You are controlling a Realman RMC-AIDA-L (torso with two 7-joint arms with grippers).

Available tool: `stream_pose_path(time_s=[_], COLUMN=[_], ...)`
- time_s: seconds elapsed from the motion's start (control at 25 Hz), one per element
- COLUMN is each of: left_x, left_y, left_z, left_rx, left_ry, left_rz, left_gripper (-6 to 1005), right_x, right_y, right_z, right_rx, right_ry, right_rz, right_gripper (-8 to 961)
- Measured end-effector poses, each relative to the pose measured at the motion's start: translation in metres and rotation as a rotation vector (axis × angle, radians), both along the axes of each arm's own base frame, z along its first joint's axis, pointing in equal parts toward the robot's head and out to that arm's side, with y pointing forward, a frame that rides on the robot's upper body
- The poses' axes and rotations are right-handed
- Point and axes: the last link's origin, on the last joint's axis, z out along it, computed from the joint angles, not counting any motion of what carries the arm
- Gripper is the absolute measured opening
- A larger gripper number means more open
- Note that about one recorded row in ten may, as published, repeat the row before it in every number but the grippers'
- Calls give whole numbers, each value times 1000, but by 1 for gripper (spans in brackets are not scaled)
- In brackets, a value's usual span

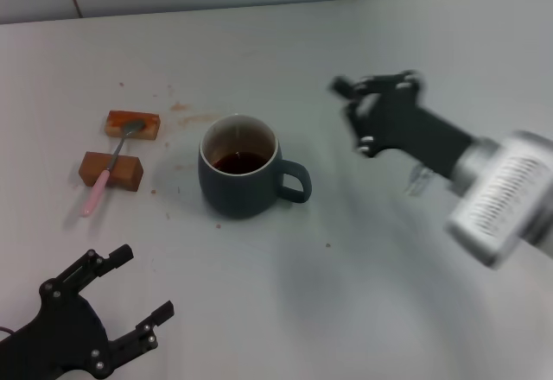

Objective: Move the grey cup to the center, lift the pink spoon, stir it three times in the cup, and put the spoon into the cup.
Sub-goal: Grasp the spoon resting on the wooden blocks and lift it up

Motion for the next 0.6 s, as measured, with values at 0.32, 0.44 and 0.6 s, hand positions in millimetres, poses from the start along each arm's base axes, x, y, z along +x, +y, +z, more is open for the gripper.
stream_pose_path(time_s=[0.32, 0.44, 0.6], left_x=[1, 1, 3], left_y=[2, 4, 6], left_z=[2, 2, 1], left_rx=[12, 21, 29], left_ry=[-10, -13, -19], left_rz=[4, 6, 3], left_gripper=[816, 815, 815], right_x=[43, 55, 62], right_y=[-60, -81, -102], right_z=[48, 66, 78], right_rx=[48, -95, -350], right_ry=[234, 319, 334], right_rz=[-33, -41, -64], right_gripper=[29, 29, 32])
